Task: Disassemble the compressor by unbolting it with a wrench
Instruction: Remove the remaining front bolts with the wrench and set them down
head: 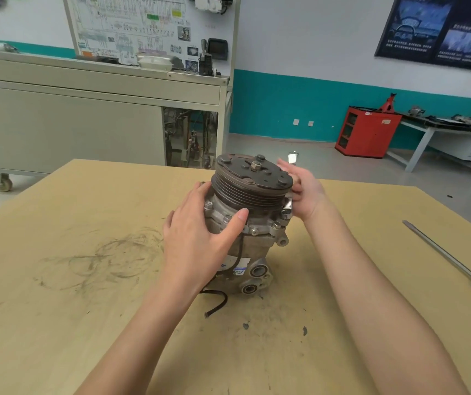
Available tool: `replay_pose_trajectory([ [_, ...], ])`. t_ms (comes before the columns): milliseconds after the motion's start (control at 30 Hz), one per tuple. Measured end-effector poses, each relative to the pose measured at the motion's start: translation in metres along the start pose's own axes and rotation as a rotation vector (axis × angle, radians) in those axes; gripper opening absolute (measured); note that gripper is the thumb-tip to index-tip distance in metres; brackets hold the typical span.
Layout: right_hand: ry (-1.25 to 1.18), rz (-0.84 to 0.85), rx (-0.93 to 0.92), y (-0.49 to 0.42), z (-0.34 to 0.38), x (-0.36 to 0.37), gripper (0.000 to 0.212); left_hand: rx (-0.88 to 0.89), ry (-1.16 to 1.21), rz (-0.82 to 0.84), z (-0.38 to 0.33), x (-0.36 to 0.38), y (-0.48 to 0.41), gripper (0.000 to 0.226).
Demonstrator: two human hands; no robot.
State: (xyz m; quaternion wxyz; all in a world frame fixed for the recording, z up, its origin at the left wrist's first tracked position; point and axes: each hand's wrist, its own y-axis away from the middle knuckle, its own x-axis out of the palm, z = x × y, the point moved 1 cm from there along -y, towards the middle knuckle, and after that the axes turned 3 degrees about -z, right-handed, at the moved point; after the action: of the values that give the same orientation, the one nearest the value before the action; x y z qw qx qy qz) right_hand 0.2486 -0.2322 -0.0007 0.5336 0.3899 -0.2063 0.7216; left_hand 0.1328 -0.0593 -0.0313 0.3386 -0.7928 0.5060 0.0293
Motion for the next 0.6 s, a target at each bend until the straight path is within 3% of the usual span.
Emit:
replay_pose_trajectory([
  [100,-0.129,-0.097,-0.063,0.015,0.019,0.004,0.051,-0.001,-0.008,0.002,-0.001,0.0,0.0,0.077],
  [233,-0.099,-0.38,-0.474,0.061,0.008,-0.002,0.043,0.0,-0.022,0.003,-0.001,0.001,0.0,0.075],
  [600,0.01,-0.378,-0.841,0.116,-0.046,0.006,0.039,-0.01,-0.062,-0.016,-0.001,0.002,0.001,0.079],
])
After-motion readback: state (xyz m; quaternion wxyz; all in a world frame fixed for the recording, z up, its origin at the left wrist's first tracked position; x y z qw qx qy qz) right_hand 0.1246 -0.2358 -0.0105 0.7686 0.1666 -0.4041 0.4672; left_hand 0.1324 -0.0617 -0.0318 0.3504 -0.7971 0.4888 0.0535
